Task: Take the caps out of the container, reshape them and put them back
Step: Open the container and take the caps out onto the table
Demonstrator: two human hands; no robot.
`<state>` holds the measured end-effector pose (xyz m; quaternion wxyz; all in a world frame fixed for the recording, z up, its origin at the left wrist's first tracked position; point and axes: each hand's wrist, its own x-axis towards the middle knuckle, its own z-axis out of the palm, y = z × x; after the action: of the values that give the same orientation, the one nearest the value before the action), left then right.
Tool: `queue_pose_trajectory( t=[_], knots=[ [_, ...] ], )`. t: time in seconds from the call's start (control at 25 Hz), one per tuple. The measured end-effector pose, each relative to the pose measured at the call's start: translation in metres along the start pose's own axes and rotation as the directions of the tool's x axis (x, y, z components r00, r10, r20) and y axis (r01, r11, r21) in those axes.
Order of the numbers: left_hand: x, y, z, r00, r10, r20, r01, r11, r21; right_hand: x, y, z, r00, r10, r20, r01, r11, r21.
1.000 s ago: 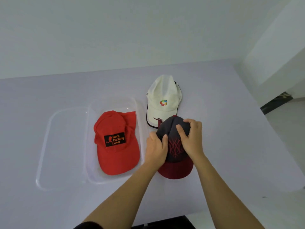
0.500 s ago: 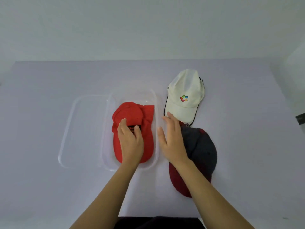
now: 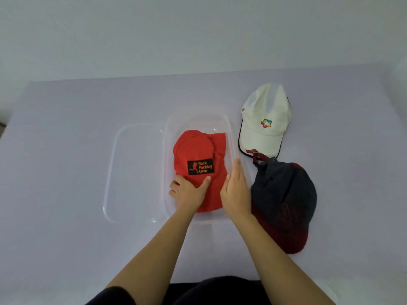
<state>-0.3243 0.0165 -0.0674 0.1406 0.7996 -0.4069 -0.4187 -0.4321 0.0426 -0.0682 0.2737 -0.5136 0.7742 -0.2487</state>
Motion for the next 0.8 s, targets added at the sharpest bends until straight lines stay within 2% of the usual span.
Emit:
queue_pose_trajectory(
  t=[0.24, 0.44, 0.68, 0.8],
  knots=[
    [-0.007, 0.004, -0.001, 0.999, 0.033, -0.024, -0.035, 0.998, -0.053, 0.002, 0.000, -0.005, 0.999, 0.027, 0.024, -0.027, 1.000, -0.007],
    [-0.013, 0.013, -0.006, 0.997, 0.074, -0.023, -0.073, 0.996, 0.049, 0.003, 0.008, -0.006, 0.990, 0.137, 0.015, -0.137, 0.990, 0.020],
    [-0.011, 0.023, -0.010, 0.998, 0.039, -0.044, -0.039, 0.999, -0.004, 0.004, 0.010, -0.007, 0.995, 0.101, 0.025, -0.101, 0.995, -0.014],
    [-0.016, 0.023, -0.012, 0.994, 0.097, -0.057, -0.101, 0.992, -0.081, 0.005, 0.009, -0.006, 0.997, 0.072, 0.038, -0.070, 0.996, -0.058]
  ],
)
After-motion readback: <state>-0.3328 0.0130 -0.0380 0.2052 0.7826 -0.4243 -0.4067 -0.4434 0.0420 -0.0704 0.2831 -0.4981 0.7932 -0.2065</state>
